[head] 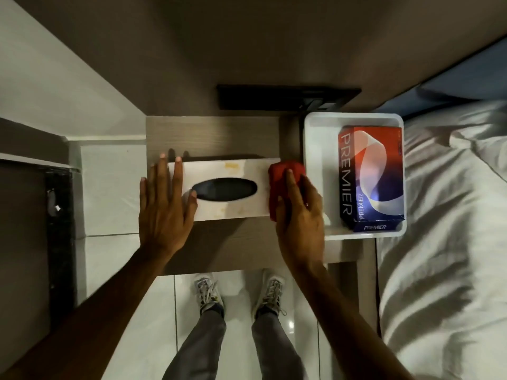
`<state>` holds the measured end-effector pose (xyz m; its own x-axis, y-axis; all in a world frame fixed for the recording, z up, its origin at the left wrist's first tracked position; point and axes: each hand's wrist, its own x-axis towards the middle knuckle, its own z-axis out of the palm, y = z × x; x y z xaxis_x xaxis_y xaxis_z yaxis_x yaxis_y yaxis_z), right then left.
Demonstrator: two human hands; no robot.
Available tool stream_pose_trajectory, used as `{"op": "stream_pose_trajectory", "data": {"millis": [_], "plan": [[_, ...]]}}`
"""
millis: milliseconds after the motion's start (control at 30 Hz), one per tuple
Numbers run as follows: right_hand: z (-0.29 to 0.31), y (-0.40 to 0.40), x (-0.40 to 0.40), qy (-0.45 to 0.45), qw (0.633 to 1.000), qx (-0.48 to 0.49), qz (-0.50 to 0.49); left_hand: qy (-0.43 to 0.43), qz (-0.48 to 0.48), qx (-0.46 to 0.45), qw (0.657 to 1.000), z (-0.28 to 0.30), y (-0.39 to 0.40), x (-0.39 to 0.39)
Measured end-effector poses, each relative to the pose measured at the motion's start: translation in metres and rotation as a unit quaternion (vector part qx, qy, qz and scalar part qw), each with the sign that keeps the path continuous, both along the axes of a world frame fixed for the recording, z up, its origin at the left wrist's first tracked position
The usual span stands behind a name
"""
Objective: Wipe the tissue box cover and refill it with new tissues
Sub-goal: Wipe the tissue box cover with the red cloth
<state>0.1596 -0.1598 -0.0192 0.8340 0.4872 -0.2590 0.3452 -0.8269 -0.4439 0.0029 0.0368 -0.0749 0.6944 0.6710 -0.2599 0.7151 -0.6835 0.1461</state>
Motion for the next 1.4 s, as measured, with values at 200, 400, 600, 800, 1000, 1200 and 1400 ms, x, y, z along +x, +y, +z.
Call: {"op": "stream_pose_trajectory", "data": {"millis": [200, 400, 600, 800, 1000, 1200, 1400], "plan": [[-0.017, 0.01, -0.002, -0.086, 0.986, -0.128, 0.059, -0.041, -0.021, -0.016, 0.999, -0.014, 0.01, 0.0], [-0.044, 0.0, 0.012, -0.081, 0.988, -0.029, 0.131, -0.074, -0.065, -0.02, 0.995, -0.019, 0.025, -0.01], [-0.062, 0.03, -0.012, -0.088, 0.992, -0.058, 0.074, -0.09, -0.052, -0.009, 0.995, -0.026, 0.022, -0.009], [-0.06, 0.002, -0.003, -0.103, 0.975, -0.035, 0.192, -0.083, -0.047, -0.009, 0.995, -0.026, 0.022, -0.009], [-0.069, 0.069, -0.015, -0.135, 0.985, -0.102, 0.017, -0.091, -0.041, -0.007, 0.995, -0.027, 0.022, -0.01], [-0.064, 0.042, -0.018, -0.137, 0.947, -0.077, 0.28, -0.087, -0.039, -0.01, 0.995, -0.026, 0.022, -0.011], [-0.065, 0.094, -0.035, -0.124, 0.985, -0.096, 0.067, -0.091, -0.042, -0.016, 0.995, -0.027, 0.022, -0.012]]}}
